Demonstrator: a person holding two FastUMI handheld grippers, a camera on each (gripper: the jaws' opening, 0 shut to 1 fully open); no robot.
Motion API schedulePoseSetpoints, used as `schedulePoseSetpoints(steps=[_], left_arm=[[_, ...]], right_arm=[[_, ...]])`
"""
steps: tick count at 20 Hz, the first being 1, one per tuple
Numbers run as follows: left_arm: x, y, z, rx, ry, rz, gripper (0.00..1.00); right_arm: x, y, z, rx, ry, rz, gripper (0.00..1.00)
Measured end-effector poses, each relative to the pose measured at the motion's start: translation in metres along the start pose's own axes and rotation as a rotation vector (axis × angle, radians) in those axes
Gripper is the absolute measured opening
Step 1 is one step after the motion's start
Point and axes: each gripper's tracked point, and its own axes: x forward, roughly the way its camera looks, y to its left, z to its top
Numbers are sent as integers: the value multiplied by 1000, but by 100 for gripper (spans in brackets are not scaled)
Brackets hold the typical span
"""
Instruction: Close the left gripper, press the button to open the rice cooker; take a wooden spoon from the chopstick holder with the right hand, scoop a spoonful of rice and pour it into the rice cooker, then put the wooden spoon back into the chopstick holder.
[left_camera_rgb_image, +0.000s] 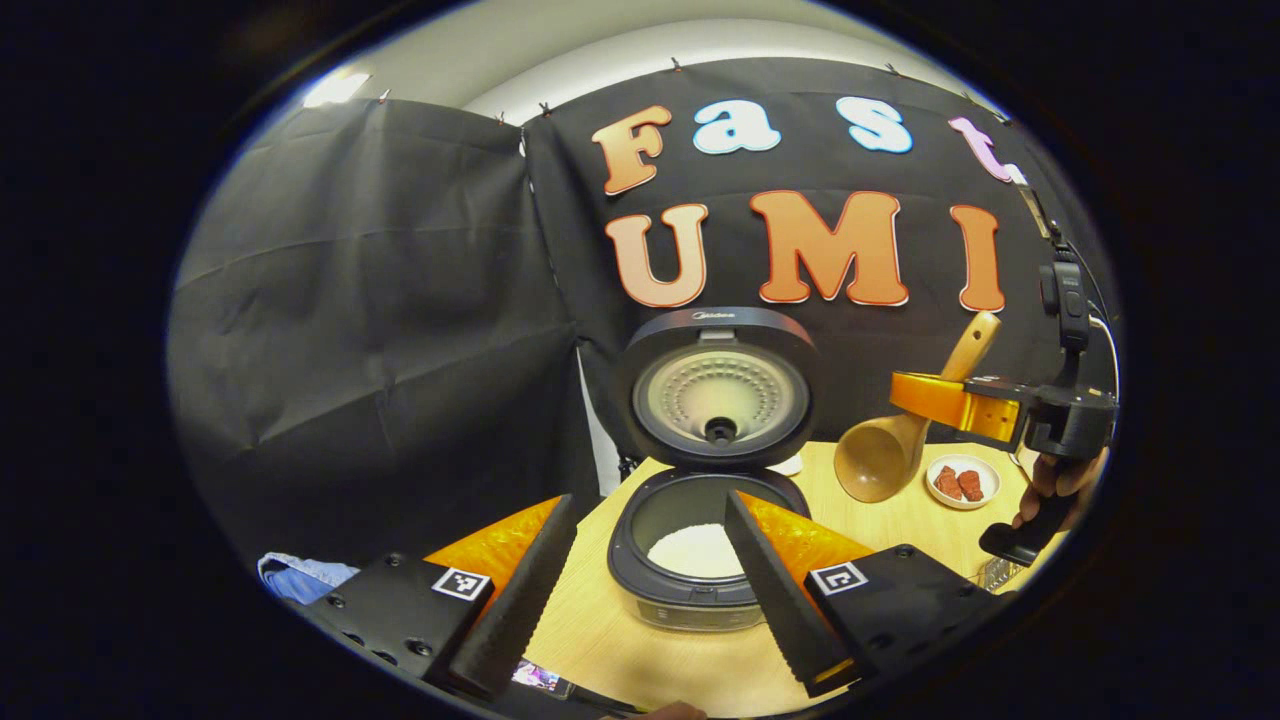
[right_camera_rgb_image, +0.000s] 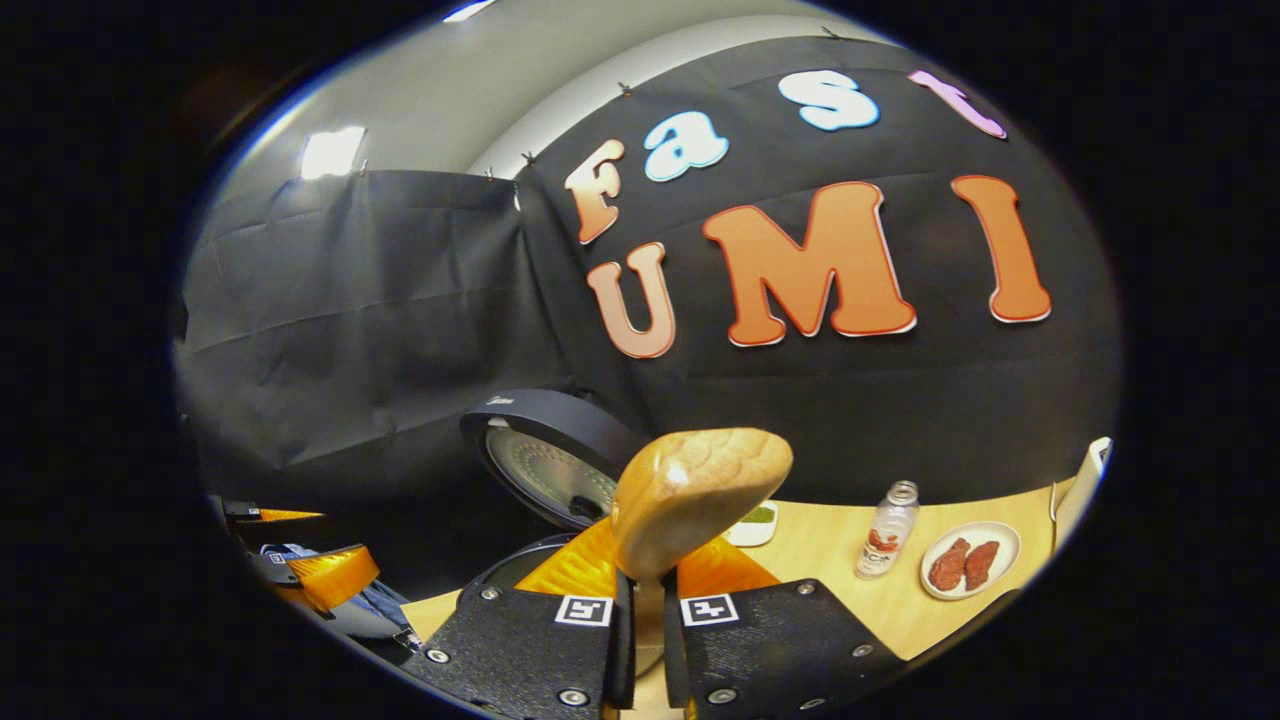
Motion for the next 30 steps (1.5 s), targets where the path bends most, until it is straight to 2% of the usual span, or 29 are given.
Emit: schedulePoseSetpoints(steps=[1, 2, 3, 4, 5, 7, 8, 9, 10, 14, 15, 17, 20, 21, 22, 29, 30], left_arm=[[0, -6, 1, 19, -5, -12, 94], [2, -10, 3, 38, -4, -21, 94], [4, -12, 3, 50, -3, -23, 100], [5, -13, 6, 51, -2, -30, 94], [6, -16, 8, 50, -2, -35, 100], [10, -21, 10, 54, 2, -41, 100], [11, -25, 11, 61, 1, -44, 94], [13, -29, 12, 67, 0, -50, 94], [14, -33, 14, 73, -2, -55, 100], [17, -56, 20, 92, -9, -89, 100], [17, -61, 20, 94, -8, -99, 94], [16, -70, 23, 88, -11, -113, 100], [16, -82, 24, 85, -4, -131, 100], [15, -84, 24, 85, -3, -132, 94], [16, -87, 24, 86, -1, -135, 100], [10, -93, 25, 84, 9, -129, 100], [9, -92, 24, 81, 11, -125, 94]], right_arm=[[-9, -12, -3, 9, 6, -24, 11], [-18, -28, -8, 17, 16, -53, 11], [-28, -46, -15, 22, 32, -85, 11], [-40, -62, -21, 29, 47, -120, 11], [-50, -78, -28, 37, 60, -156, 11], [-73, -110, -35, 68, 71, -233, 11], [-85, -126, -38, 89, 74, -270, 11], [-95, -137, -42, 110, 77, -303, 11], [-106, -150, -46, 128, 81, -335, 11], [-147, -196, -56, 163, 90, -455, 11], [-157, -207, -58, 173, 91, -485, 11], [-176, -228, -67, 203, 109, -541, 11], [-210, -257, -75, 244, 113, -615, 11], [-217, -264, -76, 251, 110, -637, 11], [-224, -270, -78, 257, 111, -657, 11], [-233, -280, -115, 317, 169, -705, 11], [-231, -280, -120, 318, 180, -704, 11]])
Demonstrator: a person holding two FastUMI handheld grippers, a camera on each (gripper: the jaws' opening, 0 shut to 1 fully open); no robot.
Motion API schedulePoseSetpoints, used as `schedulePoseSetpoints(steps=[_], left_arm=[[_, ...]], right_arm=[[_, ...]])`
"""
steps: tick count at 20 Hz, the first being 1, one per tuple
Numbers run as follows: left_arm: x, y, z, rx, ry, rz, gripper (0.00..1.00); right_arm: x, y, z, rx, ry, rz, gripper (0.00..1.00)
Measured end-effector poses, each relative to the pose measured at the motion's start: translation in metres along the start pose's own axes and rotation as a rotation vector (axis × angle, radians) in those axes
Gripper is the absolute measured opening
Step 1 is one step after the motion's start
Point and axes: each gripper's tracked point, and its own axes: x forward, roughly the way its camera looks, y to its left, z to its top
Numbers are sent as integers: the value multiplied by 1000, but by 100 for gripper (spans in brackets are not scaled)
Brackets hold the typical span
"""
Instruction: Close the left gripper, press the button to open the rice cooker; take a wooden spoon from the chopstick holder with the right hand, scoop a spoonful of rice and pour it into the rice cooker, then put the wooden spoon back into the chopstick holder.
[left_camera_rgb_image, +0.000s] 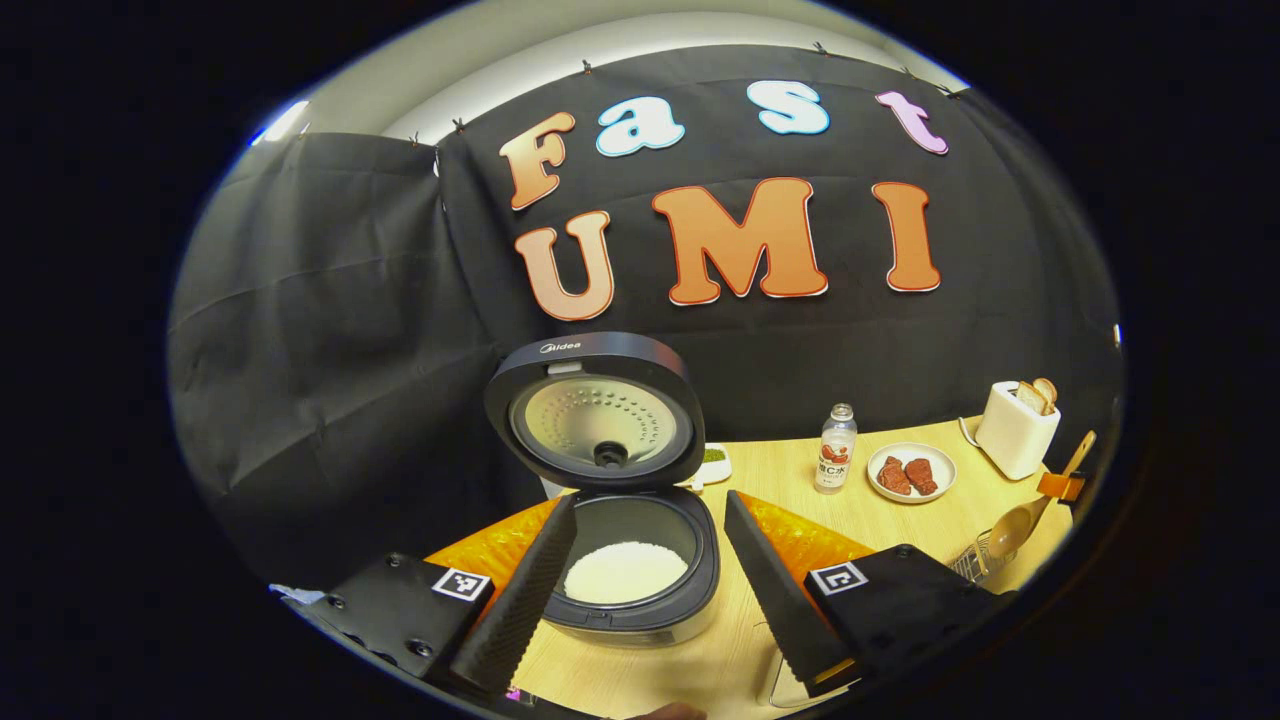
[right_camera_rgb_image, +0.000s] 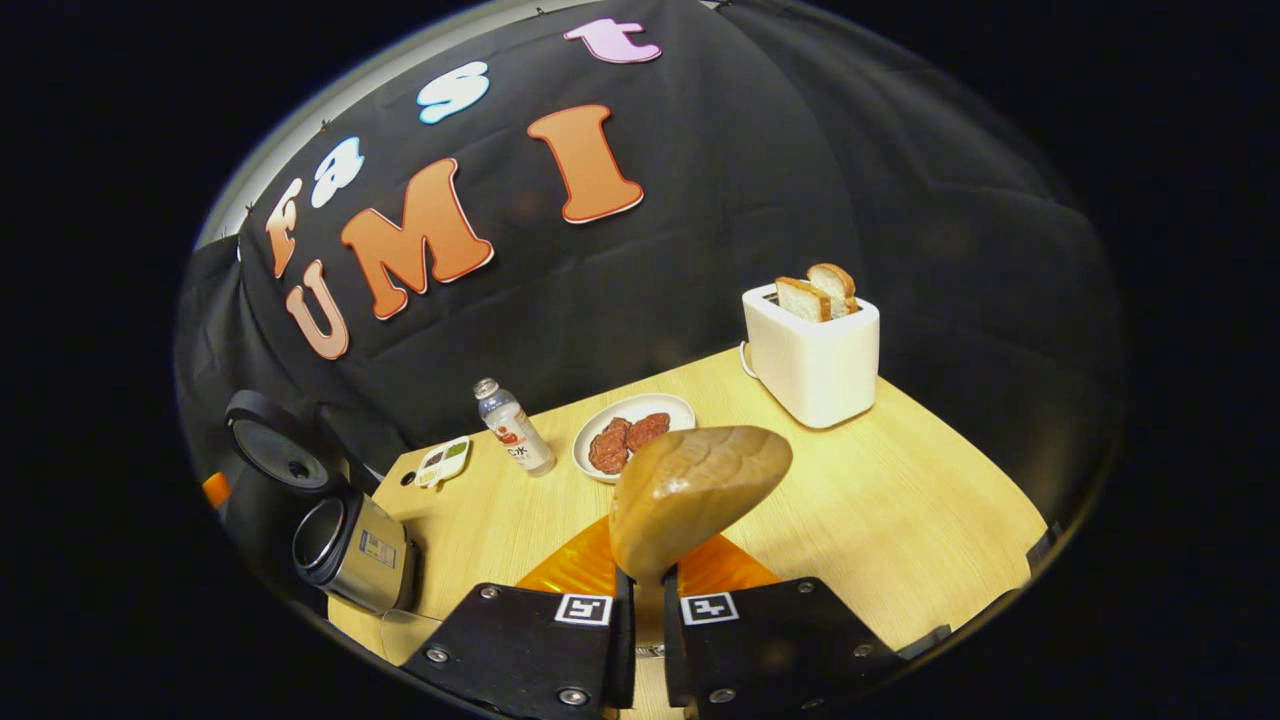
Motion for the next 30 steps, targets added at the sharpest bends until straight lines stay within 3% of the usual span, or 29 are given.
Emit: schedulePoseSetpoints(steps=[2, 3, 4, 5, 9, 10, 11, 13, 14, 15, 16, 17, 18, 20, 21, 22, 25, 29, 30], left_arm=[[-2, 4, -3, -4, 10, 10, 93], [-2, 6, -5, -8, 18, 15, 100], [-3, 8, -6, -15, 25, 21, 100], [-3, 9, -6, -24, 29, 25, 93], [-3, 13, -4, -63, 32, 40, 94], [-1, 12, -4, -65, 35, 36, 100], [0, 11, -5, -65, 37, 34, 100], [3, 15, -2, -58, 35, 36, 94], [6, 17, 1, -57, 31, 38, 100], [9, 19, 3, -56, 27, 40, 100], [11, 21, 4, -64, 30, 38, 100], [13, 21, 4, -71, 32, 38, 100], [15, 22, 6, -77, 32, 39, 100], [20, 25, 12, -84, 29, 37, 100], [24, 28, 16, -86, 25, 37, 100], [28, 31, 22, -89, 18, 40, 100], [37, 44, 44, -109, -12, 48, 100], [56, 60, 78, -130, -57, 55, 100], [62, 63, 86, -122, -61, 58, 93]], right_arm=[[7, -2, -14, -1, 31, -6, 11], [9, -2, -19, 1, 44, -8, 11], [11, -3, -24, 1, 58, -10, 11], [13, -4, -31, 2, 72, -16, 11], [17, -7, -39, 38, 98, -30, 11], [19, -7, -41, 44, 113, -35, 12], [19, -8, -44, 47, 128, -38, 13], [22, -14, -59, 43, 204, -64, 14], [20, -16, -68, 48, 252, -74, 16], [20, -14, -70, 69, 262, -74, 18], [21, -13, -66, 86, 260, -76, 17], [18, -17, -66, 97, 262, -79, 10], [17, -19, -67, 102, 264, -86, 18], [12, -25, -64, 112, 266, -100, 23], [9, -28, -64, 116, 273, -109, 14], [7, -30, -63, 121, 273, -112, 28], [-3, -35, -56, 118, 257, -130, 33], [-18, -33, -42, 81, 224, -129, 57], [-22, -34, -36, 62, 209, -134, 65]])
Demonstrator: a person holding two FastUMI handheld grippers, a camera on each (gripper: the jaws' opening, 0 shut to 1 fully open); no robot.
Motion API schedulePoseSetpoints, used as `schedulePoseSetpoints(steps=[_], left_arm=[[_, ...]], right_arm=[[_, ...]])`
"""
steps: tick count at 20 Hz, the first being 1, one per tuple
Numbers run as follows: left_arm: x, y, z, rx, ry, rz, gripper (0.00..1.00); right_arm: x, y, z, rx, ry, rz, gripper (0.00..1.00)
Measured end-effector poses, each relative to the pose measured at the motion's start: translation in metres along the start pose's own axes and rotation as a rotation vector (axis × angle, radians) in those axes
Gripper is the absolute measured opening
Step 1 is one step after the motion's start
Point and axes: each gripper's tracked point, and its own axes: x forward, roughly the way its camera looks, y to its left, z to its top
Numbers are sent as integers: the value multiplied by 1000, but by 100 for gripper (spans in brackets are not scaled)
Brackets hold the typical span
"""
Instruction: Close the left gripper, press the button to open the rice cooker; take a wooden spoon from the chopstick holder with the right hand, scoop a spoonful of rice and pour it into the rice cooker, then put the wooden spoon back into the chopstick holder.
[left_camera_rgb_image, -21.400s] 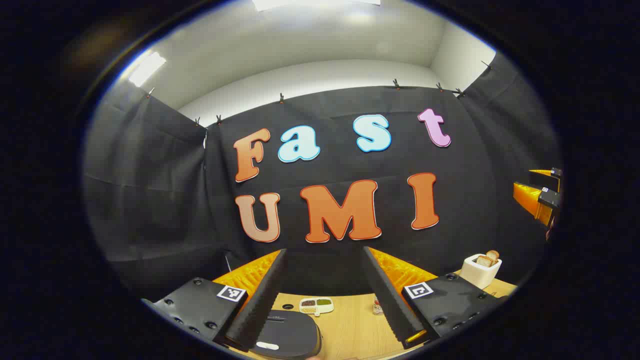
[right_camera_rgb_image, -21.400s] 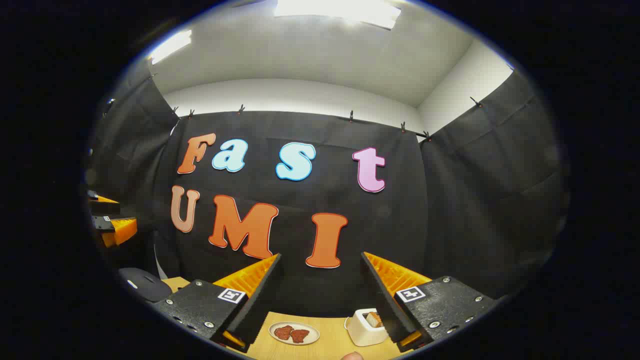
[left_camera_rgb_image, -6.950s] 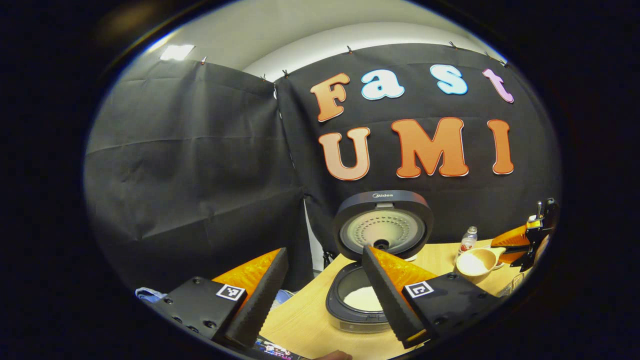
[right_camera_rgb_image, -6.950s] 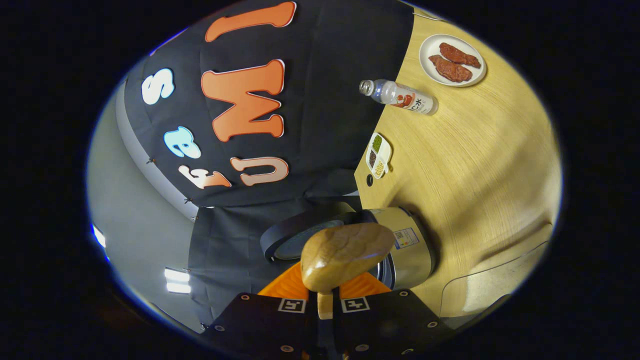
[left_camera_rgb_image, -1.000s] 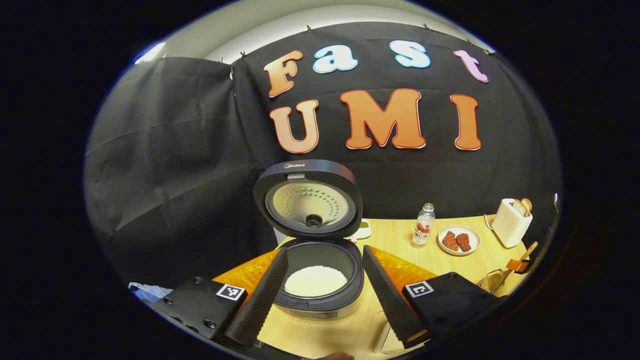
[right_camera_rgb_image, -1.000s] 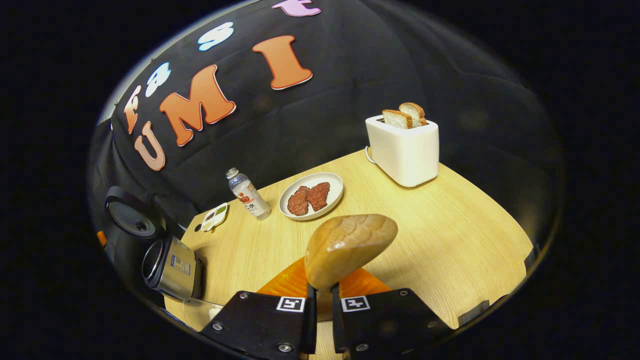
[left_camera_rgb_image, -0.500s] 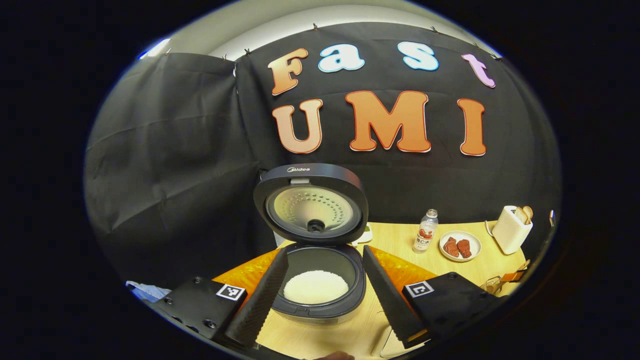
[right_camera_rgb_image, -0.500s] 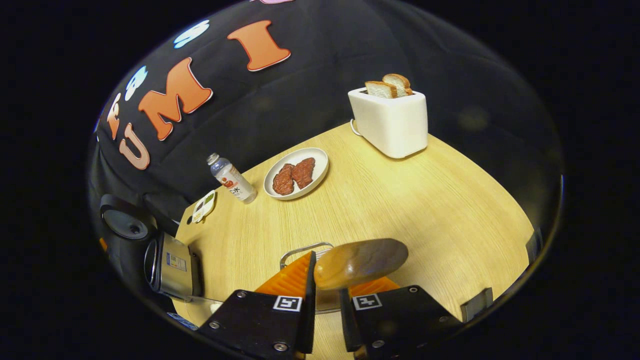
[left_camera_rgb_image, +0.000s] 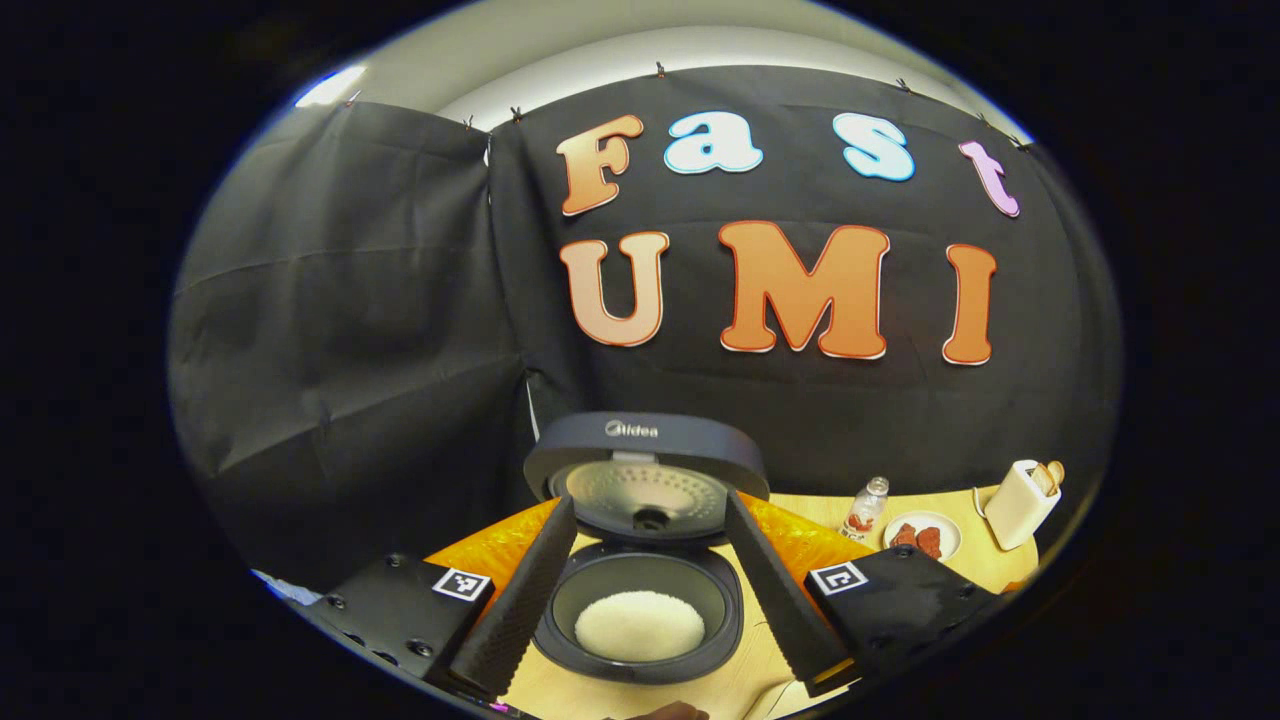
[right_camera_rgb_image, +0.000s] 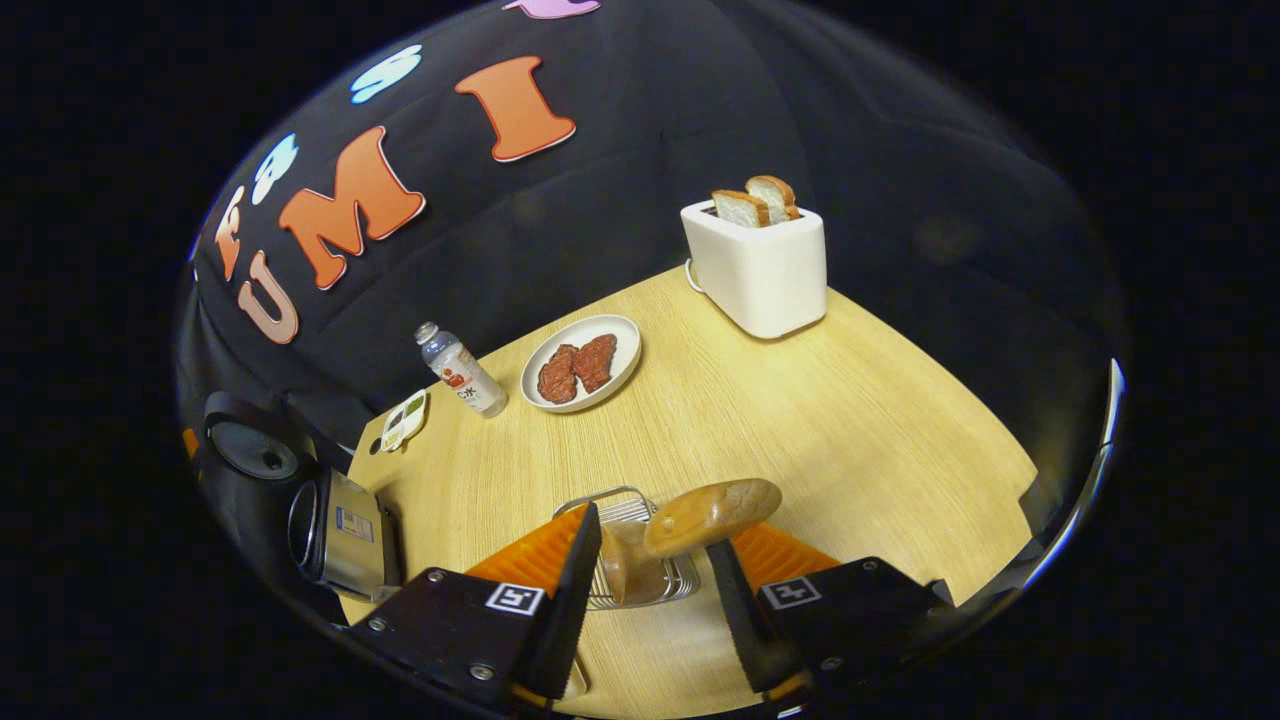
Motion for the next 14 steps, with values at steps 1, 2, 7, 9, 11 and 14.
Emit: schedulePoseSetpoints(steps=[1, 2, 7, 9, 11, 14], left_arm=[[5, 3, 9, 5, -4, 0, 100], [11, 4, 16, 8, 4, -1, 100], [59, 15, 41, -2, 22, -30, 100], [80, 22, 54, 36, 20, -26, 100], [98, 24, 56, 41, 59, -18, 93], [124, 12, 47, 62, 128, -59, 100]], right_arm=[[-7, 4, 7, -19, -18, -6, 69], [-12, 4, 14, -36, -39, -10, 74], [-43, 1, 54, -78, -162, -7, 79], [-53, 1, 68, -98, -198, -12, 80], [-60, 3, 76, -106, -222, -11, 79], [-68, 4, 79, -118, -237, -10, 79]])
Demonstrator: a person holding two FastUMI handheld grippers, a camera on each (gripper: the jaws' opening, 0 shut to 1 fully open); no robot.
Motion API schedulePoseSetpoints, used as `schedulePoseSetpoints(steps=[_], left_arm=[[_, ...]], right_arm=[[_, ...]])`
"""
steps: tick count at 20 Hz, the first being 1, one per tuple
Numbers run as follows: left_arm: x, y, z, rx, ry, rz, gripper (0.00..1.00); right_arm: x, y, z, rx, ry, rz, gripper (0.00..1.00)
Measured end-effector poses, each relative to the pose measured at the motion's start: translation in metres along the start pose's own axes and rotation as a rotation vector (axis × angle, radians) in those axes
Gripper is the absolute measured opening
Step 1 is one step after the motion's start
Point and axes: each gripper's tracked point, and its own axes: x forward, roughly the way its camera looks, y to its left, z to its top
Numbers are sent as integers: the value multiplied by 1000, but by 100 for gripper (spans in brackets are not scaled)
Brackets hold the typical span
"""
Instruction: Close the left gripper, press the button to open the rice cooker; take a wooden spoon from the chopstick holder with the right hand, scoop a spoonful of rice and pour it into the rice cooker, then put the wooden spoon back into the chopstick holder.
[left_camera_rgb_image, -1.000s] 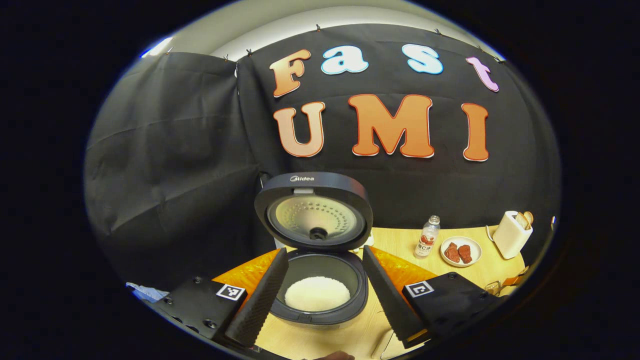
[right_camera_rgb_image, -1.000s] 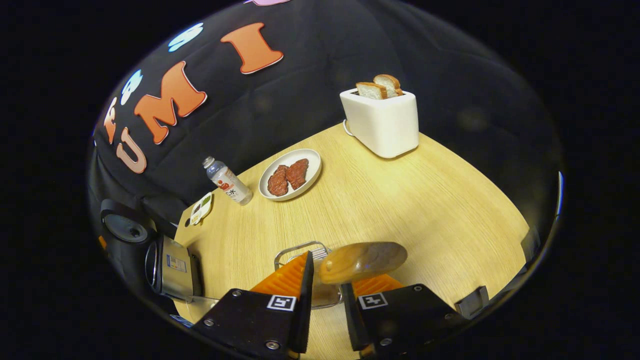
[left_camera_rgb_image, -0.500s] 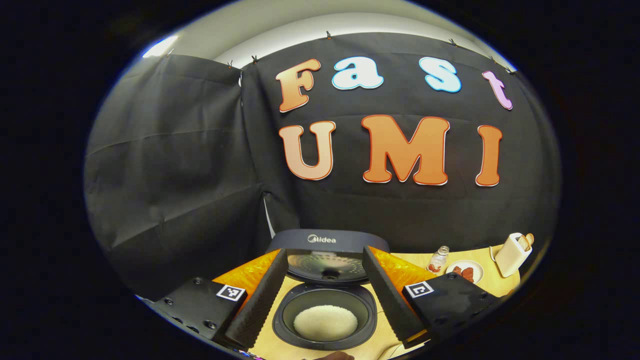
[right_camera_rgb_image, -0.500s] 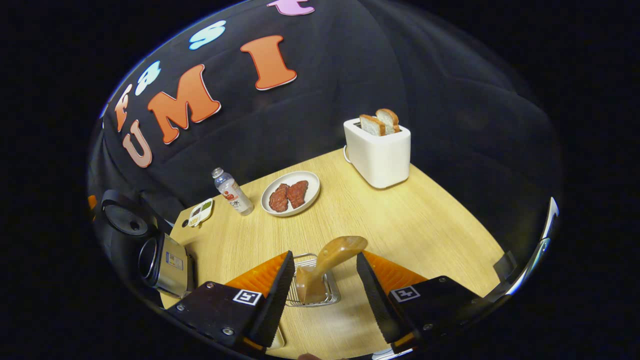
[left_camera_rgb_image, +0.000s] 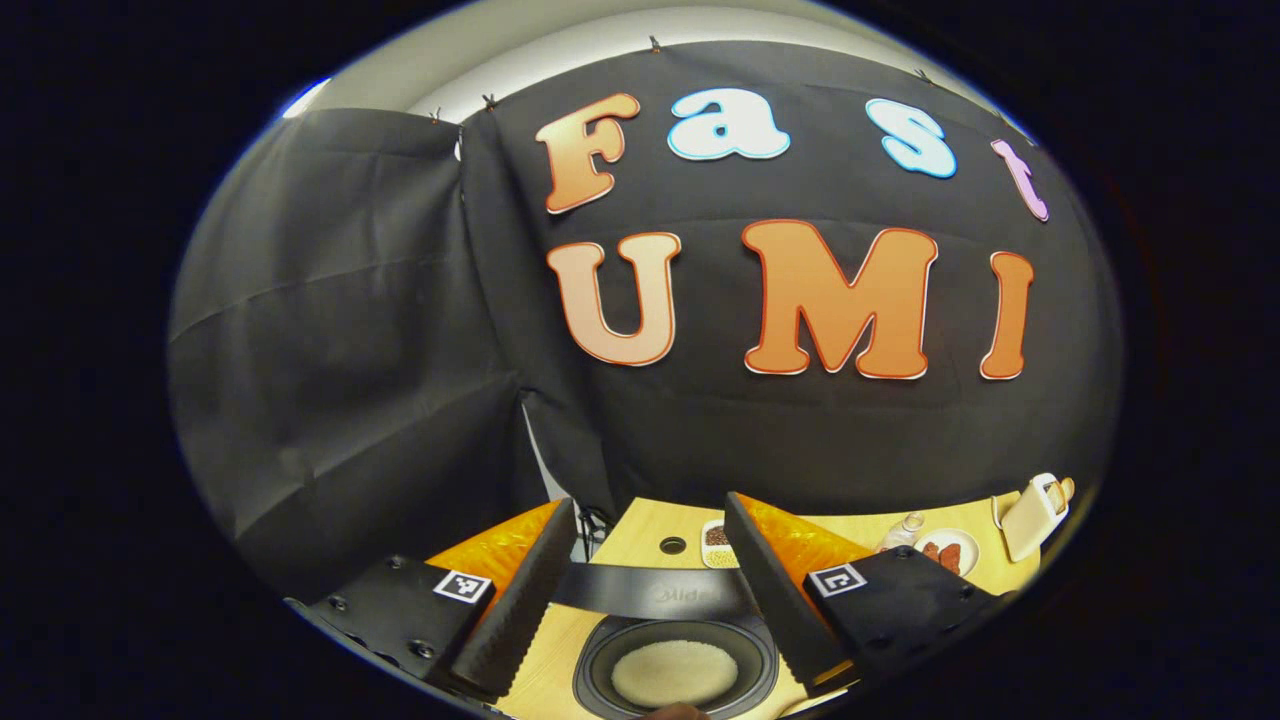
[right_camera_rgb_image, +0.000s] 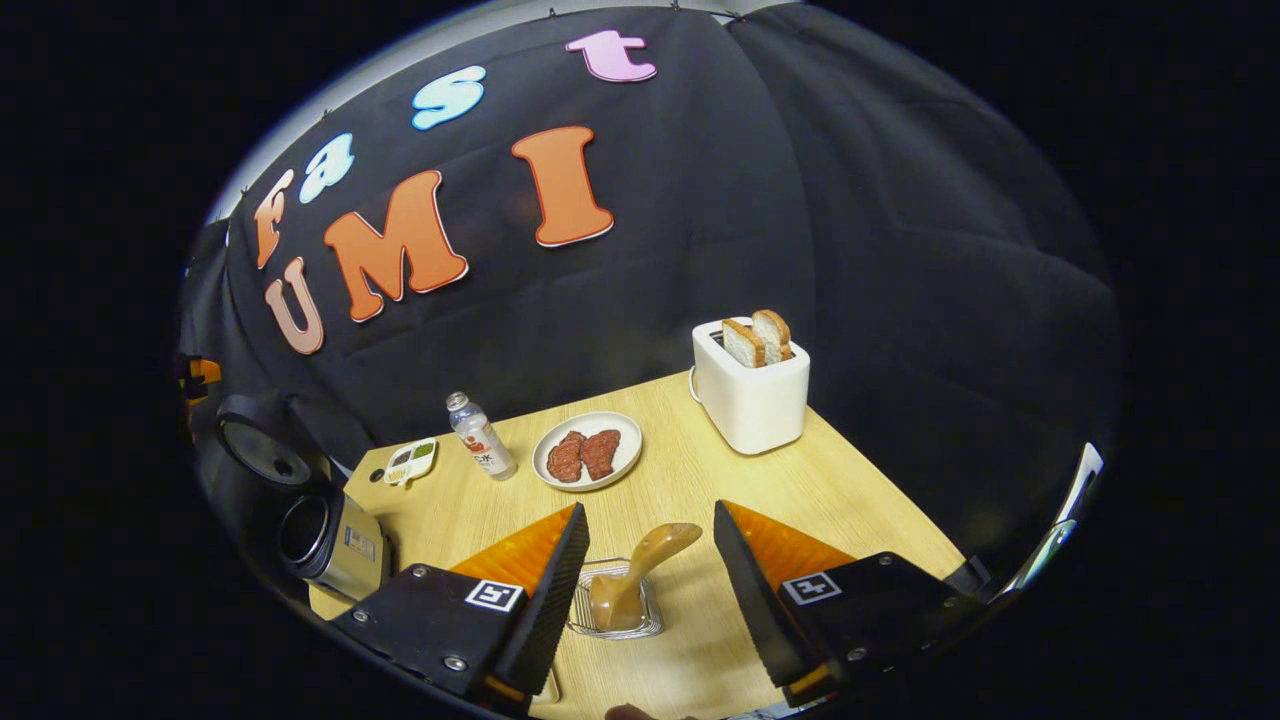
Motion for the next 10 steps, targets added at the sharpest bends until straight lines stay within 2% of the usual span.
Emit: schedulePoseSetpoints(steps=[2, 3, 4, 5, 7, 8, 9, 10], left_arm=[[18, -6, -17, 36, 69, -22, 100], [21, -10, -22, 34, 102, -34, 93], [25, -15, -36, 23, 159, -55, 92], [23, -14, -38, 0, 171, -68, 100], [22, -19, -58, -22, 248, -82, 93], [21, -19, -70, -29, 286, -81, 100], [18, -22, -83, -23, 340, -72, 94], [11, -20, -97, -22, 393, -68, 95]], right_arm=[[-4, 0, 1, -16, -7, -3, 79], [-6, -4, 2, -22, -8, -6, 79], [-8, -5, 2, -26, -8, -8, 79], [-8, -5, 0, -28, -10, -12, 79], [-10, -6, 0, -35, -13, -16, 79], [-10, -6, -1, -37, -10, -16, 79], [-10, -5, -2, -36, -6, -10, 79], [-9, -2, -3, -36, -3, -5, 79]])
